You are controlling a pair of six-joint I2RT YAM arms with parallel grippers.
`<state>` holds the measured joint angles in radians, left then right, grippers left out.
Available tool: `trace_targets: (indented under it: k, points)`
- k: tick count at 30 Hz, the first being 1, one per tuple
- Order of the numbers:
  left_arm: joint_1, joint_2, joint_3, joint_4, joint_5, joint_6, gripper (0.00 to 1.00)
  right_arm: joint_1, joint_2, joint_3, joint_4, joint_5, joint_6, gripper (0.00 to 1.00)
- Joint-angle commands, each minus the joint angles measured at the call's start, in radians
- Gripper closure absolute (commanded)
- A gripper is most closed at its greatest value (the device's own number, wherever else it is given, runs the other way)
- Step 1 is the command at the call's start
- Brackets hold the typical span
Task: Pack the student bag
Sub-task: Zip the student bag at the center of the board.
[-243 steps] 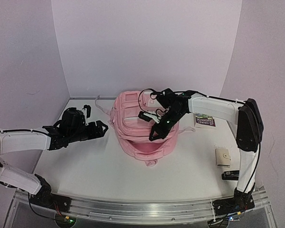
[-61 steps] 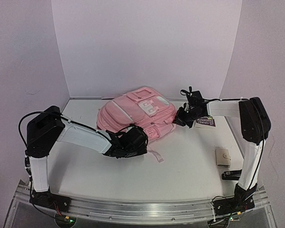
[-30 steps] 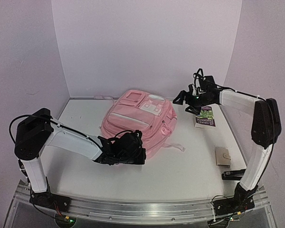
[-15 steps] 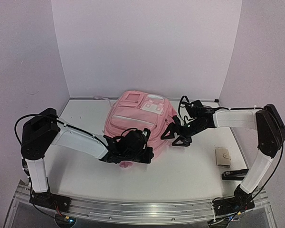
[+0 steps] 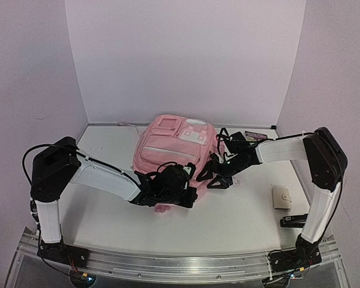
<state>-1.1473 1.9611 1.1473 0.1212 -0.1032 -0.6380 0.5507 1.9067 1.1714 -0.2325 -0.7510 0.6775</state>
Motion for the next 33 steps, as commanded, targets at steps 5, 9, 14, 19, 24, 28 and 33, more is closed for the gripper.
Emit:
trace_targets:
  k: [5, 9, 14, 19, 24, 28, 33]
  points:
    - [-0.044, 0.014, 0.084, 0.01, -0.08, 0.098, 1.0, 0.002, 0.062, 0.084, 0.053, -0.006, 0.055, 0.87]
    - [-0.045, -0.013, 0.059, -0.002, -0.083, 0.084, 1.0, -0.025, 0.059, 0.077, 0.05, 0.013, 0.05, 1.0]
    - [-0.045, -0.073, -0.003, -0.042, -0.103, 0.046, 1.0, -0.094, 0.05, 0.076, 0.03, 0.041, 0.043, 1.0]
    - [-0.045, -0.143, -0.073, -0.1, -0.12, 0.008, 1.0, -0.139, 0.034, 0.091, -0.045, 0.093, -0.02, 1.0]
    - [-0.044, -0.222, -0.171, -0.136, -0.145, -0.033, 1.0, -0.161, 0.035, 0.16, -0.129, 0.16, -0.101, 1.0]
    - [-0.044, -0.269, -0.221, -0.156, -0.166, -0.043, 1.0, -0.168, 0.054, 0.258, -0.186, 0.237, -0.17, 1.0]
    - [-0.044, -0.249, -0.201, -0.148, -0.177, -0.012, 1.0, -0.172, 0.079, 0.384, -0.239, 0.287, -0.218, 1.0]
